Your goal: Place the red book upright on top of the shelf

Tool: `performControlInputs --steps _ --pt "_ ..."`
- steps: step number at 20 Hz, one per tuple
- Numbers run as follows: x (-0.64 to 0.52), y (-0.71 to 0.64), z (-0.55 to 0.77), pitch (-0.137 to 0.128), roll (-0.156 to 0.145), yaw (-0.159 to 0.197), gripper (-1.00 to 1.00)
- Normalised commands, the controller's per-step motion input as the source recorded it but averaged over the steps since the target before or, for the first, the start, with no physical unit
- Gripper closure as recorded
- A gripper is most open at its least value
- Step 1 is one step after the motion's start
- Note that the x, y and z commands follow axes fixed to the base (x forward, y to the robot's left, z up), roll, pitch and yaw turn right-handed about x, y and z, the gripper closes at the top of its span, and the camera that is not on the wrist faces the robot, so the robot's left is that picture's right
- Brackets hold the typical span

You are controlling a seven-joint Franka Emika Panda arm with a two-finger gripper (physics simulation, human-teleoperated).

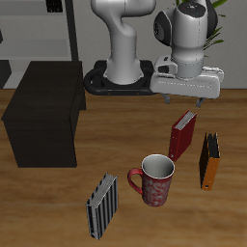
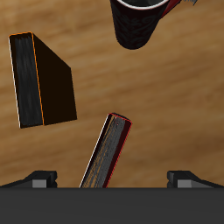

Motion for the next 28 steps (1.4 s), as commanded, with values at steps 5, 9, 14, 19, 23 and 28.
performControlInputs --steps 5,9,14,19,23,28 --pt "0.04 -0.02 -0.14 -0.045 -0.007 -0.028 -1.0" --pt "-0.02 -0.02 -0.16 -0.018 -0.021 -0.049 -1.0" --pt "-0.01 0.0 -0.21 -0.018 -0.014 -0.024 -1.0" --pt "0.05 0.02 -0.2 0.016 -0.002 -0.003 -1.0" --pt "0.03 0.05 -0.26 0.018 0.001 0.0 -1.0" --pt "0.06 0.05 -0.31 0.05 0.013 -0.005 -1.0"
